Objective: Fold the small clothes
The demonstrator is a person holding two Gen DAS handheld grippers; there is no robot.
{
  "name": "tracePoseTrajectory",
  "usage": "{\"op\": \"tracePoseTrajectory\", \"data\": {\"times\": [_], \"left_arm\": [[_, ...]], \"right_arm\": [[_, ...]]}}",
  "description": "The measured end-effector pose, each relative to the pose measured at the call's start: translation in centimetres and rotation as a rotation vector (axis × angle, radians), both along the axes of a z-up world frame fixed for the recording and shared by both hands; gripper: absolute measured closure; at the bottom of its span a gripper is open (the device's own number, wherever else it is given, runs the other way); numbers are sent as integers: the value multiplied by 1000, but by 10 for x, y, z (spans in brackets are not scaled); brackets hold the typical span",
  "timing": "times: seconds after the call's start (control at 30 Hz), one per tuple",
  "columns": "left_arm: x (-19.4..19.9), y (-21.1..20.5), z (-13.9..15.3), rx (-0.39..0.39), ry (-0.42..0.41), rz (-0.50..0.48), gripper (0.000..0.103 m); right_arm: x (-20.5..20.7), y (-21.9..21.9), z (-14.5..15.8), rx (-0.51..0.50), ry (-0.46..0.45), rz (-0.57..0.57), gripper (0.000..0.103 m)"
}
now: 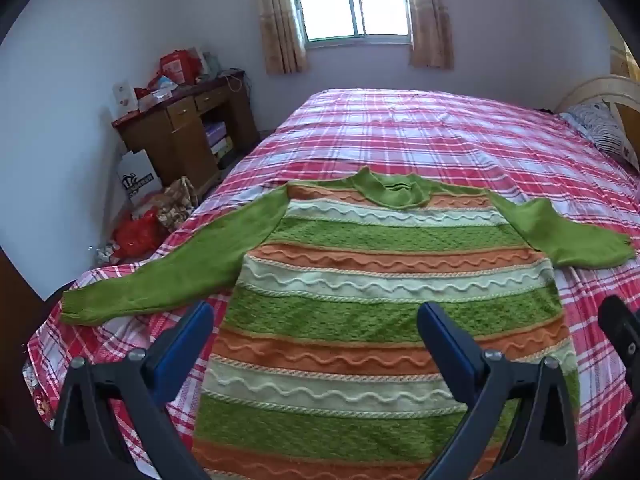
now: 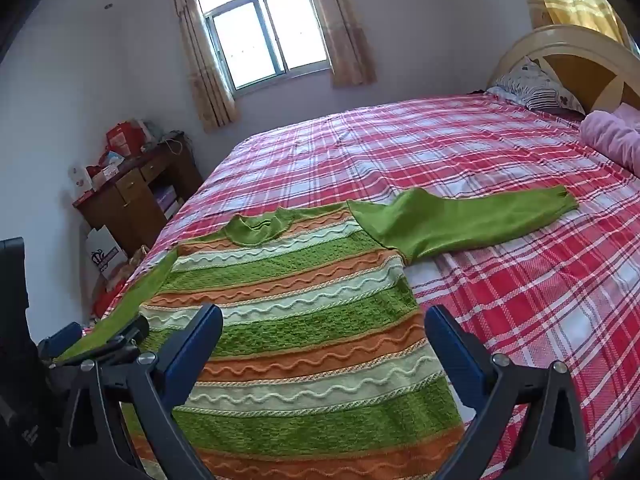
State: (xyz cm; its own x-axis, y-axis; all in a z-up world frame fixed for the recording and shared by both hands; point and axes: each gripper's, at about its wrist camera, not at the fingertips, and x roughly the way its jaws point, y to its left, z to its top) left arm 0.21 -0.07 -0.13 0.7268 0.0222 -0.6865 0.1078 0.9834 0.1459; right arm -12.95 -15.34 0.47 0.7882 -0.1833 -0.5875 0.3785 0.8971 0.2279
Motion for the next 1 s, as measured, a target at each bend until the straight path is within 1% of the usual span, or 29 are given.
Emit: {"op": "tracePoseTrajectory", "data": {"times": [0.1,0.2,0.23,0.27,0.37,0.7,1.0], "left_arm": [[6,-2,-3,-9,23,-18,0],[13,-7,-5,-14,34,-26,0],[4,2,-5,-61,1,-10,0],[2,8,-9,-70,-8,-17,0],[2,7,-9,-56,-14,-9,0],[2,2,-11,-28,-16,-11,0],[5,-2,-15,-22,-6,-11,0]], "right_arm": [[3,-3,1,1,-5,5,2],[1,-7,-10,4,-11,-2,2],[1,-8,-13,8,-10,-1,2],[1,-9,-15,10,-10,2,2],[6,-2,-16,2,-5,6,2],[9,0,-17,8,-5,5,2],[10,-2,-20,-3,-2,8,2]]}}
